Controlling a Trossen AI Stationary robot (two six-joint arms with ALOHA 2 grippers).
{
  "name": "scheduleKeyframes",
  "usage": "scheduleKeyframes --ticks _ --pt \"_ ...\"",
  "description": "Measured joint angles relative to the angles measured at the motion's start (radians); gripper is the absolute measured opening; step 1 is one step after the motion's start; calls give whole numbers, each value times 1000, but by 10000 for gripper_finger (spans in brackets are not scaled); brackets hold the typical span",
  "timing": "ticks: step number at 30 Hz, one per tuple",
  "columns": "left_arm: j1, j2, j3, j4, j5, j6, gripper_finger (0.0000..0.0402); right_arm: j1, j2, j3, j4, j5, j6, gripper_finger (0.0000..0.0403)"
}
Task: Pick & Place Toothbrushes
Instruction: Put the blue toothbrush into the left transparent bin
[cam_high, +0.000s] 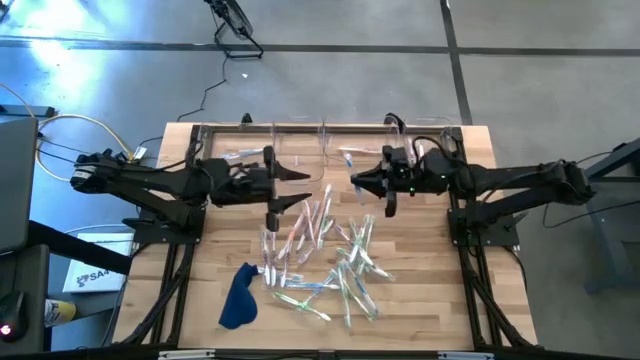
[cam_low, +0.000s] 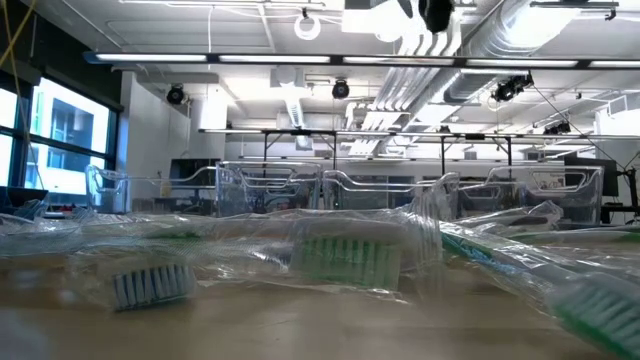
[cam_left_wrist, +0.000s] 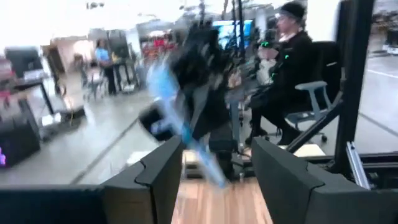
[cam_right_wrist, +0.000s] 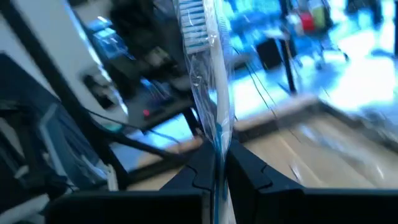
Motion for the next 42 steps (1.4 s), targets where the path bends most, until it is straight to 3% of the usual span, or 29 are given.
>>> scheduleKeyframes --ticks 5,9,18,24,42 --pt "22 73 1 35 -2 -107 187 25 22 0 25 39 -41 15" --pt "48 110 1 136 8 -111 187 30 24 0 13 43 -44 15" --pt "131 119 0 161 98 -140 187 47 28 0 -14 64 -63 15" --pt "144 140 -2 168 172 -106 187 43 28 0 -17 70 -62 15" --pt "144 185 0 243 216 -58 187 43 28 0 -17 96 -85 15"
